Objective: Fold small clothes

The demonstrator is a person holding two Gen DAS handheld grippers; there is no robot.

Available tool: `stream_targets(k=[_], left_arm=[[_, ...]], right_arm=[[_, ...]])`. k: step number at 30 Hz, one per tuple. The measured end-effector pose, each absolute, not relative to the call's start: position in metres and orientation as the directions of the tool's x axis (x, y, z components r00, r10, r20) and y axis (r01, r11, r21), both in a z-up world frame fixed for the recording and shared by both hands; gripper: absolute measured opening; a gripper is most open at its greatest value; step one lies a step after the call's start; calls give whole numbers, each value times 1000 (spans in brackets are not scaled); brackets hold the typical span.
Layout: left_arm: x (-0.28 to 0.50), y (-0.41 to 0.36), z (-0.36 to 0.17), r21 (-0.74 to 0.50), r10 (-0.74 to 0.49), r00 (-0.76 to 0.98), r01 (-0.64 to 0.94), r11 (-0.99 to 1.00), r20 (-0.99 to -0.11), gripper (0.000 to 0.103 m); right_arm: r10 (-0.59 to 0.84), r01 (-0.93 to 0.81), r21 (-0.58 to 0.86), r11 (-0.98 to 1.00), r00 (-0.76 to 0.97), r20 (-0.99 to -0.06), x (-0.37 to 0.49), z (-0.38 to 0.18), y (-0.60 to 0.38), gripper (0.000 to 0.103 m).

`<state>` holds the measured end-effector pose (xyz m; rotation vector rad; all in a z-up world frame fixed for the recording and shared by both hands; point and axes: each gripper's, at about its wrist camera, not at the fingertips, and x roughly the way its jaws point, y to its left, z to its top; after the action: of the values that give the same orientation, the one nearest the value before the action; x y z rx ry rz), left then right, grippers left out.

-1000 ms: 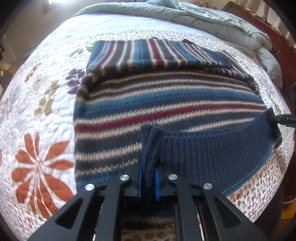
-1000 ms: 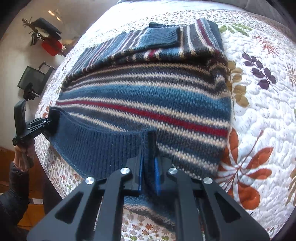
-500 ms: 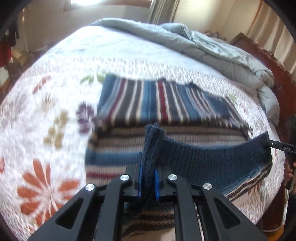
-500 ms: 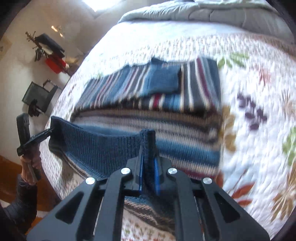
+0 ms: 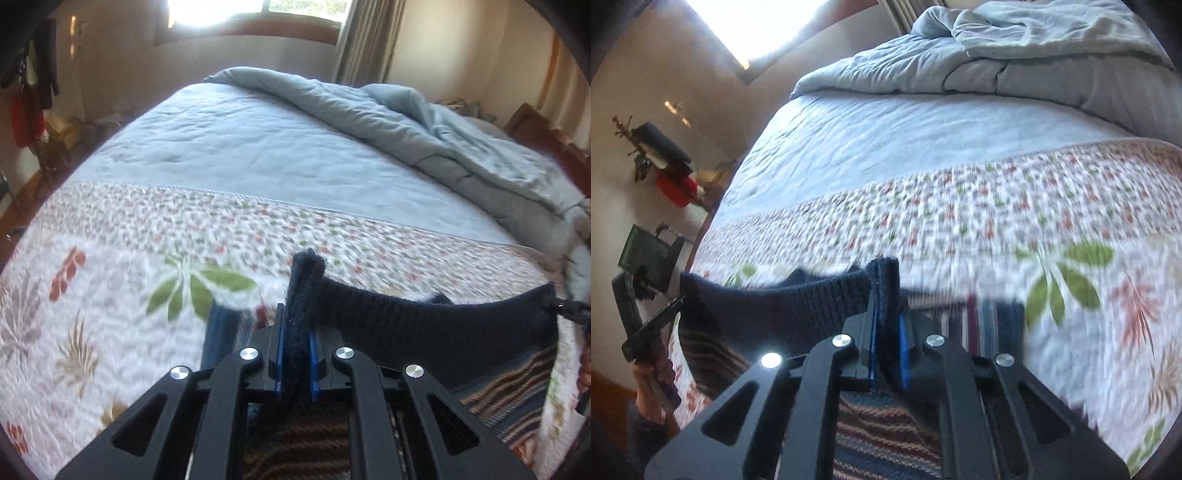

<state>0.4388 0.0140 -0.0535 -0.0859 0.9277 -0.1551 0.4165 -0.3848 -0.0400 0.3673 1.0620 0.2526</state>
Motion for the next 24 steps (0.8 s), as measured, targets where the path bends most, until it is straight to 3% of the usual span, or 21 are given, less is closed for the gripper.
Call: stream_targets(k=[12, 16, 17, 18, 20, 22, 24], left_arm=[[493, -1, -153, -33, -52, 443, 51, 998, -895, 13], [488, -2, -149, -12, -41, 450, 67, 998, -892, 19], [483, -1, -144, -11, -41, 451, 67, 998, -892, 24], [478, 5, -135, -12, -37, 452, 57, 998, -891, 39], [459, 26, -113, -72, -83, 470, 41, 997, -879, 52], [431, 44, -101, -91, -99, 479, 40, 995, -872, 53], [390, 65, -90, -101, -113, 493, 51, 994, -863, 60]], right_arm=[[267, 64, 308, 949, 352, -897, 462, -142, -378, 9], [250, 68, 290, 955, 347, -904, 453, -143, -374, 20], [261, 68, 302, 951, 349, -900, 449, -139, -375, 23], [272, 60, 312, 948, 356, -894, 441, -130, -378, 23], [284, 37, 320, 947, 369, -885, 421, -114, -386, 27], [310, 7, 337, 941, 379, -872, 392, -95, -397, 40], [350, -23, 369, 929, 371, -860, 348, -80, -408, 45]])
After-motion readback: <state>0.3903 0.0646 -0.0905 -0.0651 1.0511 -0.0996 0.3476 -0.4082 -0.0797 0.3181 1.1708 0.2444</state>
